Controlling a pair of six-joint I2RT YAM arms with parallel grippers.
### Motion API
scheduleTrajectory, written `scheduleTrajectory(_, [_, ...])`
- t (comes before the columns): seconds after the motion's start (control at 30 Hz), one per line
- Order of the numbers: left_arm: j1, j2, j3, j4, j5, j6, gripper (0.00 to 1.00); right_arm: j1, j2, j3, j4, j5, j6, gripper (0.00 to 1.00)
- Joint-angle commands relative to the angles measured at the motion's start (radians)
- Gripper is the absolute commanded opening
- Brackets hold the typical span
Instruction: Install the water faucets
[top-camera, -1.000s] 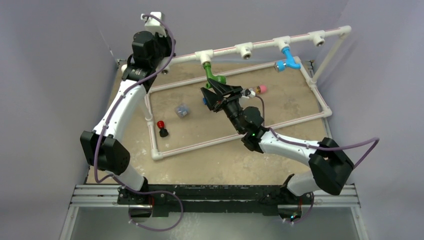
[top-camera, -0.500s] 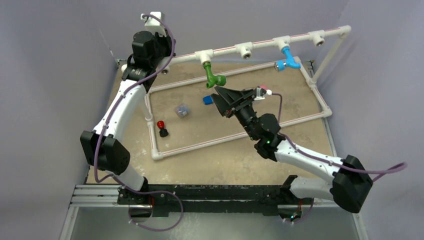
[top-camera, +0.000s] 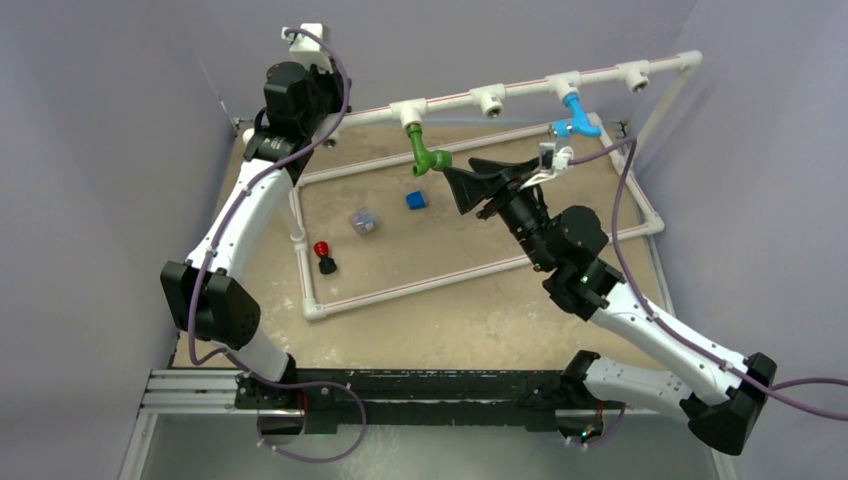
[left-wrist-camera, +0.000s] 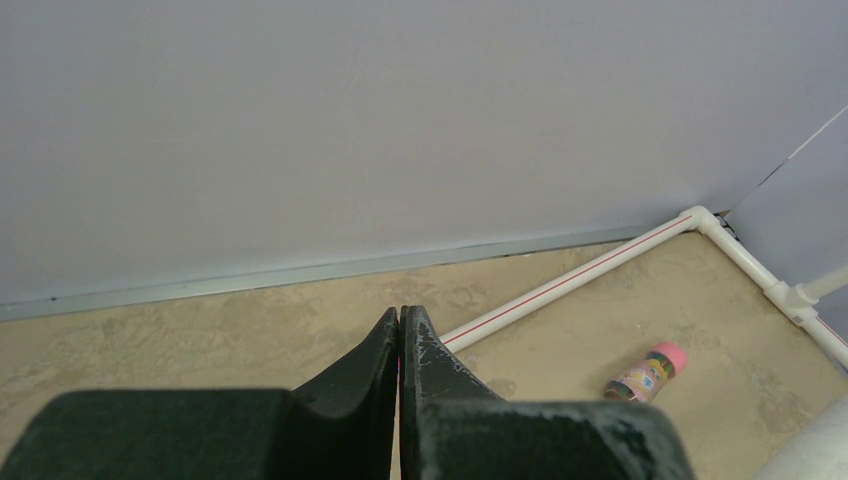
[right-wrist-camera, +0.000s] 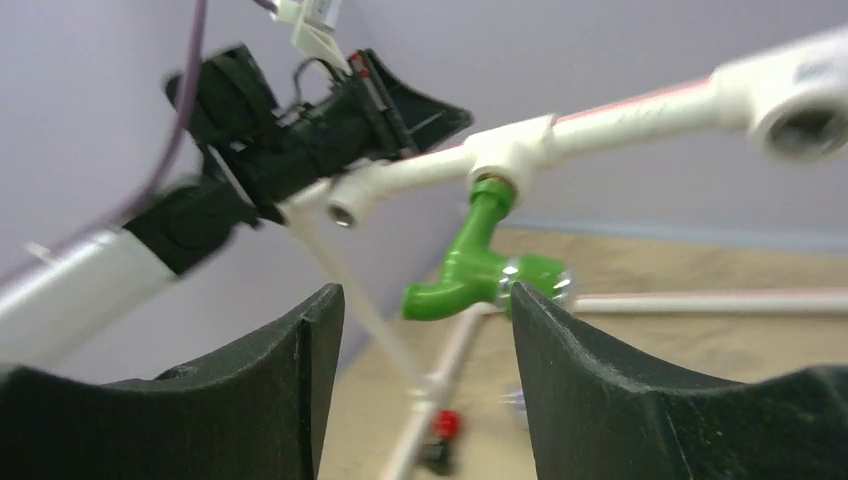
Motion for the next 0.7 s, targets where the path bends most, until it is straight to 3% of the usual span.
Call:
scheduleTrajectory(0.0, [-0.021,0.067,-0.073,-0.244,0.046,0.026,0.00,-0.002,-0.003,0.104,-0.173,-0.031,-0.682,0.65])
scheduleTrajectory(0.1, [-0.021,0.068,-0.074,-0.249,0.043,0.027,0.00,-0.003,0.020,0.161,-0.269,-0.111,-0.934,0.67])
scheduleTrajectory(0.33, [-0.021,0.065,-0.075,-0.247,0.045,0.031,0.00,-0.001,-0.025,0.089,-0.180,-0.208,-1.353,0.74])
scheduleTrajectory(0.43, [-0.021,0.068,-0.074,-0.248,0.047,0.030,0.00,0.018,-0.005,0.088,-0.218,-0.240,-1.532,0.76])
scheduleTrajectory(0.67, [-0.021,0.075,-0.074,-0.250,0.049,0.028,0.00,0.081,0.080,0.100,-0.136,-0.197,-1.652,0.78])
